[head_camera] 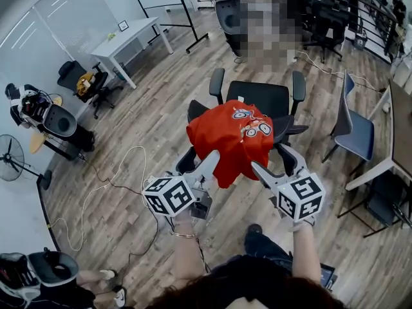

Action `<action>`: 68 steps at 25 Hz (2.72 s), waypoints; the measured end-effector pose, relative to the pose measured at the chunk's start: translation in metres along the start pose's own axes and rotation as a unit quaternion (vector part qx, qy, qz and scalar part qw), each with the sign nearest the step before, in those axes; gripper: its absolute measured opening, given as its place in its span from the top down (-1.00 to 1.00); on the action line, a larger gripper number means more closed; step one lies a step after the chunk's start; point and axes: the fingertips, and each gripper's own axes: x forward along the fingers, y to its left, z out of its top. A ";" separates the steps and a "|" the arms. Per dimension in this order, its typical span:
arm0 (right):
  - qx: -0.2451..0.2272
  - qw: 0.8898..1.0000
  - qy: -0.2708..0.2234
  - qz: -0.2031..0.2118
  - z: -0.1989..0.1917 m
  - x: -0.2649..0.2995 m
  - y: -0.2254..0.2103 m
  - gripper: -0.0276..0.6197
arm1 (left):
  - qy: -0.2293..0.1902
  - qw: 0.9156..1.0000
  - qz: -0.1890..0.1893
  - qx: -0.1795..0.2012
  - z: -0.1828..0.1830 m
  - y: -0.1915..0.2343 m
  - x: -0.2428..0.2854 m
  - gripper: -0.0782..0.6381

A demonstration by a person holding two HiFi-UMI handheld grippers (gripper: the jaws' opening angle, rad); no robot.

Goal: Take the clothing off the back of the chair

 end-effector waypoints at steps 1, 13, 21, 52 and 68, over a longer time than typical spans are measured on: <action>0.004 1.000 0.000 0.009 0.000 0.003 0.000 -0.07 | 0.000 1.000 -0.004 -0.004 0.000 0.000 0.004 -0.26; 0.015 0.997 0.016 0.077 0.000 0.045 0.008 -0.12 | 0.027 0.999 -0.034 -0.025 -0.005 0.001 0.039 -0.33; 0.016 0.991 0.017 0.129 0.002 0.057 0.021 0.04 | 0.020 0.998 -0.056 0.009 -0.001 -0.011 0.040 -0.07; -0.085 0.986 -0.012 0.141 0.024 -0.011 0.075 0.83 | 0.010 0.994 -0.092 0.051 0.000 -0.079 -0.017 0.57; -0.086 0.986 -0.068 0.124 0.061 -0.061 0.109 0.83 | -0.013 0.987 -0.127 0.101 0.022 -0.137 -0.068 0.59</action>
